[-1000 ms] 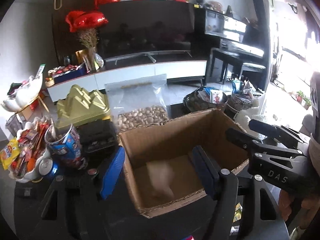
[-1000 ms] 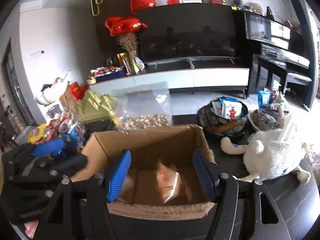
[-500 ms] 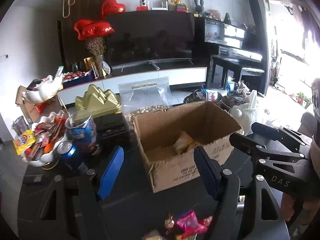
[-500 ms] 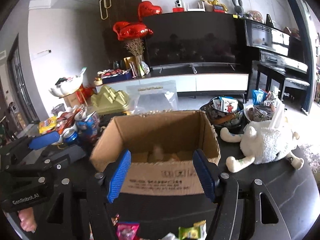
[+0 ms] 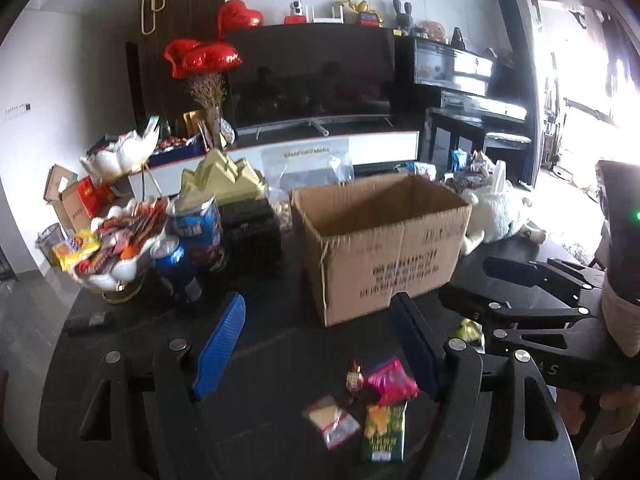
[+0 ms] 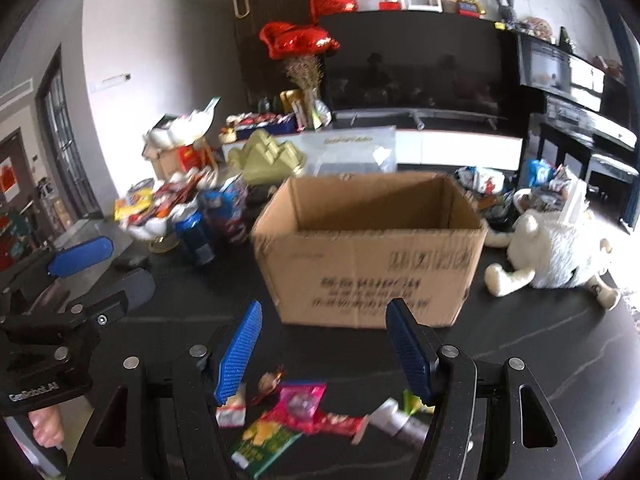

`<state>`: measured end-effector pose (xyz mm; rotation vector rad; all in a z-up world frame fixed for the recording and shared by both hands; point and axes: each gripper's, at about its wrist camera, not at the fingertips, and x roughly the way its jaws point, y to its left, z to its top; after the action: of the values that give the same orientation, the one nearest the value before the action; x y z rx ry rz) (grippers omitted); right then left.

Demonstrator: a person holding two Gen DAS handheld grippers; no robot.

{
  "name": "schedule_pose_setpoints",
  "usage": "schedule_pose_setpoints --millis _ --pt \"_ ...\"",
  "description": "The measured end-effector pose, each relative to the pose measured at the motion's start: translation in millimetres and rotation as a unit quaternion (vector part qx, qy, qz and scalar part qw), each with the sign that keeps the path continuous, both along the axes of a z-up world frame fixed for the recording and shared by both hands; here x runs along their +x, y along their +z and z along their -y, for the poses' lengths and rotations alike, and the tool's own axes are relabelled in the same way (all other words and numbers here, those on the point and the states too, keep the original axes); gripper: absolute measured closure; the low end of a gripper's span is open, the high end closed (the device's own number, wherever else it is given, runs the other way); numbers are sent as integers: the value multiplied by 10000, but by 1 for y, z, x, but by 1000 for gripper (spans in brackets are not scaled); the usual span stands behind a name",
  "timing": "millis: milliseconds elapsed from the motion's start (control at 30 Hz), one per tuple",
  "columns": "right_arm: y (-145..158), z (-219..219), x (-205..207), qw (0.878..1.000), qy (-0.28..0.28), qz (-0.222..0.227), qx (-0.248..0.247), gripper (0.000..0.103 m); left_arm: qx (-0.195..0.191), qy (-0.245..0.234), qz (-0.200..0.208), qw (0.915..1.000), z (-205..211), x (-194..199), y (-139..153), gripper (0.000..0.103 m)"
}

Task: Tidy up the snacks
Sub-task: 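Withdraw both grippers from the box back to the snack pile, then grasp the cheese-wedge packet with the left gripper while the right grasps the pink candy bag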

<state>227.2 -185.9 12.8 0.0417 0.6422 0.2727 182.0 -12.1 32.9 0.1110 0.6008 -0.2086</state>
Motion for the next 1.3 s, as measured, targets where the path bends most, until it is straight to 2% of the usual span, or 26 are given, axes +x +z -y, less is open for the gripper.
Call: schedule_pose_setpoints --millis 200,500,767,1100,1300 --pt "-21 -12 -13 9997 113 -184 -130 37 -36 82 -317 9995 -12 -17 -30 29" --pt "-53 -26 -15 9979 273 -513 -293 37 -138 152 -894 9958 -22 -18 -73 29" --pt "-82 -29 -1 9944 359 -984 -141 38 -398 61 -1511 9877 -23 -4 -109 44" --pt "-108 -33 15 9894 413 -1390 8 39 -670 91 -1942 9786 -21 12 -137 50" --pt "-121 -31 22 9870 462 -1540 32 45 -734 122 -2134 9741 -15 22 -152 53"
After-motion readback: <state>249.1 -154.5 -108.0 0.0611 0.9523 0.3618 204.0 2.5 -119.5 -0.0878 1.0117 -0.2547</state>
